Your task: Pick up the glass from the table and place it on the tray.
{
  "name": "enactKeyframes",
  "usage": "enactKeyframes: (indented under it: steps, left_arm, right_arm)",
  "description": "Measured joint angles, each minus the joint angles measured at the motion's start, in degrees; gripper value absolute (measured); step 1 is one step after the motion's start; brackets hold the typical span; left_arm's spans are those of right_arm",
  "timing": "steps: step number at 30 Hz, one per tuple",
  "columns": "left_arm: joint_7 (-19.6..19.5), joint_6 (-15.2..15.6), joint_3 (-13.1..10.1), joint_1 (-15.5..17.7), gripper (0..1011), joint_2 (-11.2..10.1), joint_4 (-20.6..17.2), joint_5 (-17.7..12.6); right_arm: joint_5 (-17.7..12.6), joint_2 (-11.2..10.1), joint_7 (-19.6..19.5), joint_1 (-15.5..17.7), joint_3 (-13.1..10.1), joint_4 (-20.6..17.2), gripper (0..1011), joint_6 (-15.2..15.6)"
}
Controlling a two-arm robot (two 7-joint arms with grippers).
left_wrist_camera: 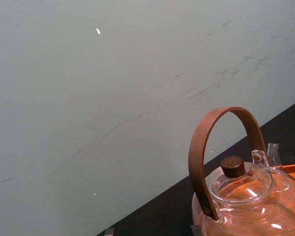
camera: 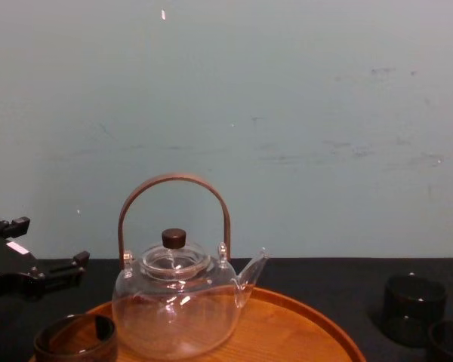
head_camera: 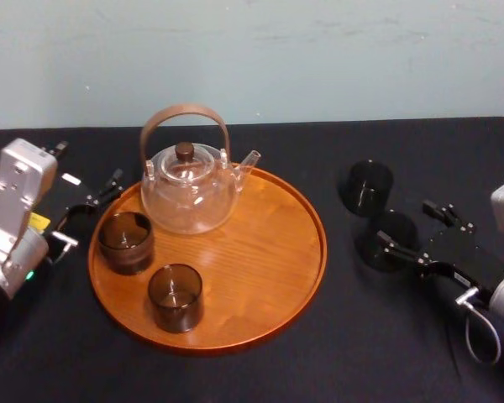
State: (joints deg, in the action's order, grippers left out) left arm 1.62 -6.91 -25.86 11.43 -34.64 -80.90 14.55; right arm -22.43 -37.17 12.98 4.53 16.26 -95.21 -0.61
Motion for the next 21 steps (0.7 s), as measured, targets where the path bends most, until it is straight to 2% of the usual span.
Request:
enactKeyframes:
  steps: [10,21]
  left_arm:
    - [0.0,0.0,0.0,0.0,1001,0.0,0.0,0.0]
    - [0.0,0.0,0.0,0.0,1001,0.0,0.0,0.0]
  right_arm:
    - [-0.71,1.05,1.39,1.27,-2.11,1.09,1007,-0.1]
    - [-1.11,2.67,3.79,1.19,-2.93,3.47,1007,0.33]
